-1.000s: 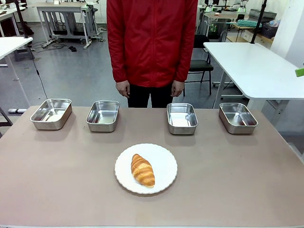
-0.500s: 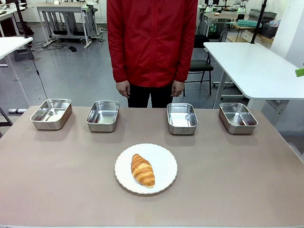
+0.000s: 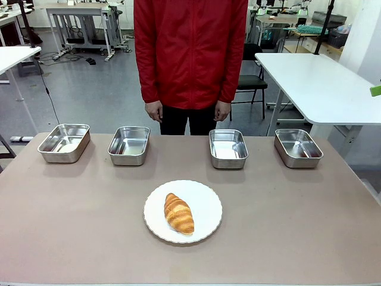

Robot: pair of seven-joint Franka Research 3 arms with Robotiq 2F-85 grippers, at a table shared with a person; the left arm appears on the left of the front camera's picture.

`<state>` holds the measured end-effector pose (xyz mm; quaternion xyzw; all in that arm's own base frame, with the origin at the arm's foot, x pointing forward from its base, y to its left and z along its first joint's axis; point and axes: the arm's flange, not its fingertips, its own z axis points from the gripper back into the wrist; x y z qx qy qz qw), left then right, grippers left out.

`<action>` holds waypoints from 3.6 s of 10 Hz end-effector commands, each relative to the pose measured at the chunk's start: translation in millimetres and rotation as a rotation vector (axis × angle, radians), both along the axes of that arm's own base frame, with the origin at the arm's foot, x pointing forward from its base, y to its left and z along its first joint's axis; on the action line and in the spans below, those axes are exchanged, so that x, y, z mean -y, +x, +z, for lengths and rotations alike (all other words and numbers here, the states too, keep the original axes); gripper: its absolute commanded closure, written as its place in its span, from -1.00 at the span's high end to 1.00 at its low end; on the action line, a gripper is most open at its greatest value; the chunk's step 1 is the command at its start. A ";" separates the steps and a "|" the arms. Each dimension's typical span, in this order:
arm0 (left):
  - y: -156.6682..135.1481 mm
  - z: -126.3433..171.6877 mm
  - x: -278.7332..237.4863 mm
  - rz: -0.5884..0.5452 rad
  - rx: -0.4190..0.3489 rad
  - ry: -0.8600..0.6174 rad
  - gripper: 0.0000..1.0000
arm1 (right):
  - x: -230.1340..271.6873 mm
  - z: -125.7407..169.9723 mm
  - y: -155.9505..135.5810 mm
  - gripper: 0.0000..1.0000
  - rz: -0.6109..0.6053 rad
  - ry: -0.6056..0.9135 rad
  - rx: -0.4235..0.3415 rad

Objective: Place the bread in the container.
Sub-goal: Place the Butter Roll into the Airtight Container indicated by the human.

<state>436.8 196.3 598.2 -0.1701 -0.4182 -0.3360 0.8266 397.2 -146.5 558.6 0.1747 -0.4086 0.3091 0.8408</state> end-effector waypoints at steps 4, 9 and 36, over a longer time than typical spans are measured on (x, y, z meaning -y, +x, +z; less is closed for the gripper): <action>-1.0 0.0 0.4 -0.016 0.007 0.005 1.00 | -0.2 1.2 -0.6 1.00 0.008 0.008 0.014; -1.0 0.0 0.4 -0.016 0.007 0.005 1.00 | -0.2 1.2 -0.6 1.00 0.008 0.008 0.014; -1.0 0.0 0.4 -0.016 0.007 0.005 1.00 | -0.2 1.2 -0.6 1.00 0.008 0.008 0.014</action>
